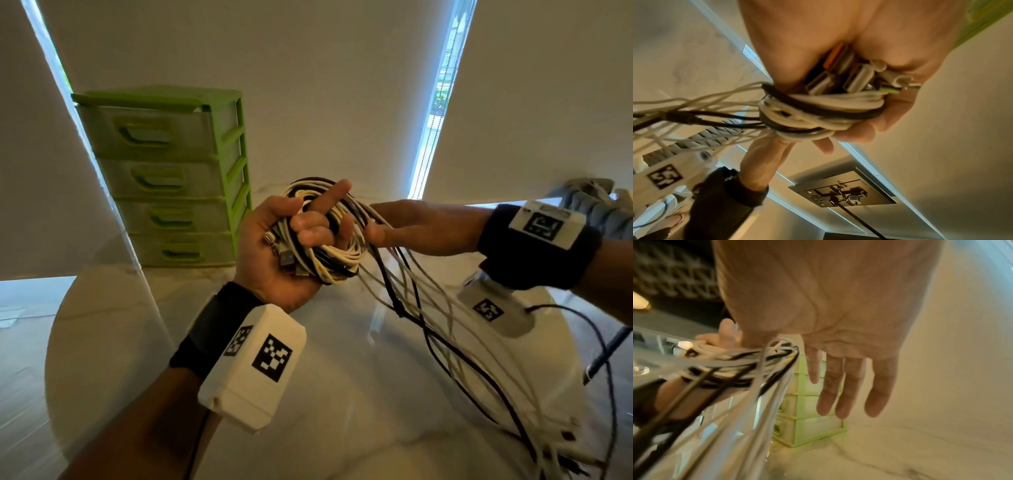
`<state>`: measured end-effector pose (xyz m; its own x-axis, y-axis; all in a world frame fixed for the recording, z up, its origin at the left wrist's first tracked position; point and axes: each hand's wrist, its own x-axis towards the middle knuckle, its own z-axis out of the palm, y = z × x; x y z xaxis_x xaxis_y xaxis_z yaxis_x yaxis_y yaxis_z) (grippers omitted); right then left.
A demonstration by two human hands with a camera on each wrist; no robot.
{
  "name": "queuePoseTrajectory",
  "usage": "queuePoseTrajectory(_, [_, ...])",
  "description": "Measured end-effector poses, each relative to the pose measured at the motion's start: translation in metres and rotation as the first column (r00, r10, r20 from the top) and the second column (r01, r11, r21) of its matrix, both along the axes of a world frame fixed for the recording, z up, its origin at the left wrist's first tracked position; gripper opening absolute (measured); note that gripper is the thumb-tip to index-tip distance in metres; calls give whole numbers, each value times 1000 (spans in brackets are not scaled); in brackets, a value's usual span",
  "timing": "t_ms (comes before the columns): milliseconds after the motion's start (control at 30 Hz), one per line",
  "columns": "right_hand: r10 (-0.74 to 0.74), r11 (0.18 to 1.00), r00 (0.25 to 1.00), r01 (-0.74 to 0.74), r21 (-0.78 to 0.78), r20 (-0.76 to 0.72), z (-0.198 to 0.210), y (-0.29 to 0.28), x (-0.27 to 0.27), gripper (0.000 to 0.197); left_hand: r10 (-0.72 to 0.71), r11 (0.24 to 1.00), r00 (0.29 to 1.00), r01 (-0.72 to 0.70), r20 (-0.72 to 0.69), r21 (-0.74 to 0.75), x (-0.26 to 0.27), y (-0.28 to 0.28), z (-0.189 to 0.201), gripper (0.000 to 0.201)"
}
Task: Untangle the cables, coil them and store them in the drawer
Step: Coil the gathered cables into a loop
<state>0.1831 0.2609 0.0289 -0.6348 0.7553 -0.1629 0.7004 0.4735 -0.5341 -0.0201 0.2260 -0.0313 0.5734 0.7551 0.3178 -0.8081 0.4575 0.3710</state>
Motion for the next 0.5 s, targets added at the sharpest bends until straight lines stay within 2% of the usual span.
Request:
queuePoseTrajectory(33, [8, 1000, 1000, -7, -6, 21, 3, 1, 1, 98, -11, 1000, 1000, 11, -1, 2, 1, -1, 0, 60])
queuePoseTrajectory(67, [30, 999, 999, -30, -11, 9, 4, 1, 1, 93, -22, 1000, 1000, 22, -3, 3, 2, -1, -1, 60])
queuePoseTrajectory(167, [117, 988, 985, -128, -84, -126, 1, -7, -8, 55, -50, 999, 999, 50, -14, 11, 3, -3, 0, 58])
queuePoseTrajectory(267, [95, 954, 938, -182, -239, -334, -7, -5, -12, 53, -63, 998, 998, 63, -19, 11, 2, -3, 1, 58])
queuePoseTrajectory(333, [57, 908, 932, -198, -369, -358, -11, -2, -9, 49, -73, 997, 997, 73, -16, 3, 1, -4, 2, 60])
queuePoseTrajectory(400, [3, 875, 941, -166, -455, -338, -13, -2, -7, 29, -91, 996, 996, 91, 6, -2, 1, -5, 2, 61])
queuePoseTrajectory(467, [-82, 880, 942, -85, -467, -325, -17, -6, -6, 3, -101, 995, 994, 102, 37, -9, 0, -6, 3, 63])
queuePoseTrajectory(500, [-127, 896, 938, -30, -443, -321, -18, -10, -7, 14, -105, 994, 993, 105, 54, -8, -1, -6, 3, 63])
